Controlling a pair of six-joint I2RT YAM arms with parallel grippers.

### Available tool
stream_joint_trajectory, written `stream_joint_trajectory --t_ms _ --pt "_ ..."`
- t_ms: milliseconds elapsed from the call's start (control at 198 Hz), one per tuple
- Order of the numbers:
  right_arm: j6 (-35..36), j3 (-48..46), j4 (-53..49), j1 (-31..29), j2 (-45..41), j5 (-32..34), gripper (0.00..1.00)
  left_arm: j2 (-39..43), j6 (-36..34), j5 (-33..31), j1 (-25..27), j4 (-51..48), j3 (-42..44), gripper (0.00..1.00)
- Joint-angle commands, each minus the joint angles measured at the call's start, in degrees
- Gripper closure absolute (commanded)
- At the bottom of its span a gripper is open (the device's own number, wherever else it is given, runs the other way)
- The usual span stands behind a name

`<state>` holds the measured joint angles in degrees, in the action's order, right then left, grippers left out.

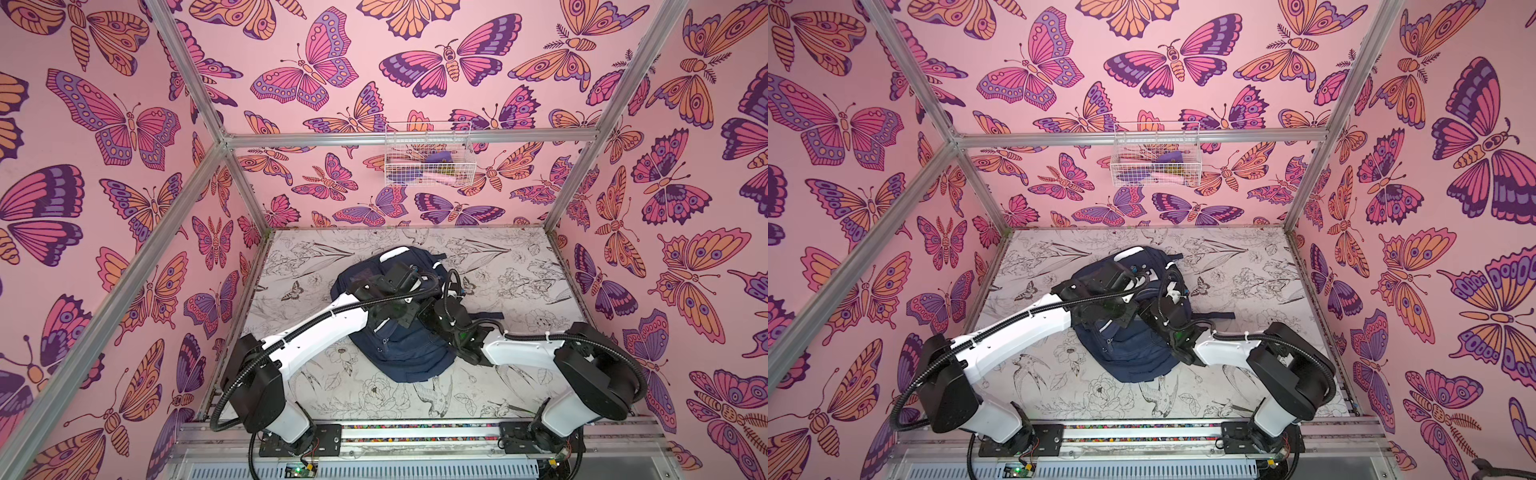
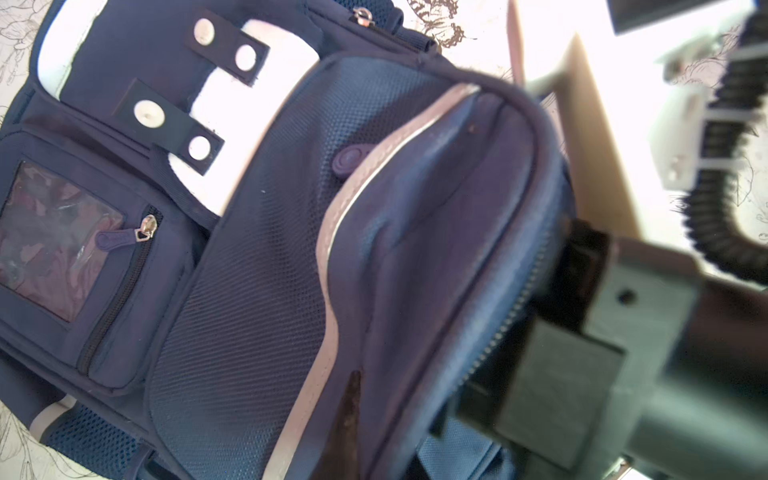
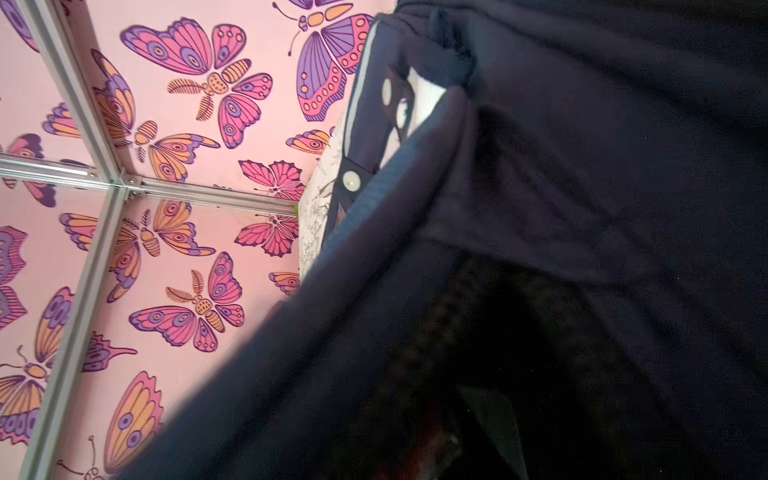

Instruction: Pack the student bag

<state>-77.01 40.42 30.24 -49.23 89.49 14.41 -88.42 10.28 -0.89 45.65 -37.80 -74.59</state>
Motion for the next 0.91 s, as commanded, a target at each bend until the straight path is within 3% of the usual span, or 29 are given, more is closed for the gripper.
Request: stream_joint_trajectory --t_ms 0,268,389,510,667,778,904 --pt "1.2 2.3 -17.6 -0.9 -7.7 0.2 0.49 1.3 1.4 4.1 0.3 3.6 0.2 0.71" --pt "10.7 11.3 -60.5 -0.9 -18.1 2.3 0.43 0.8 8.0 7.5 -3.2 3.2 -0.3 0.45" --pt "17.4 12.8 -70.1 -1.0 -20.5 3.5 0.44 4.7 15.2 11.9 -6.8 3.6 1.5 0.37" --pt "22.9 13.8 -73.6 -3.1 -22.4 4.2 0.46 10.3 21.1 14.9 -11.3 3.6 5.6 0.32" --pt "29.6 17.4 -70.8 -12.3 -20.4 7.0 0.45 19.2 27.6 18.7 -16.9 3.6 13.3 0.29" --pt "33.7 19.6 -63.8 -17.2 -14.9 2.9 0.44 22.1 31.1 22.6 -18.4 5.4 19.0 0.28" --pt "36.9 26.5 -62.6 -22.6 -4.8 3.9 0.42 22.0 35.3 26.4 -18.6 9.4 24.5 0.29"
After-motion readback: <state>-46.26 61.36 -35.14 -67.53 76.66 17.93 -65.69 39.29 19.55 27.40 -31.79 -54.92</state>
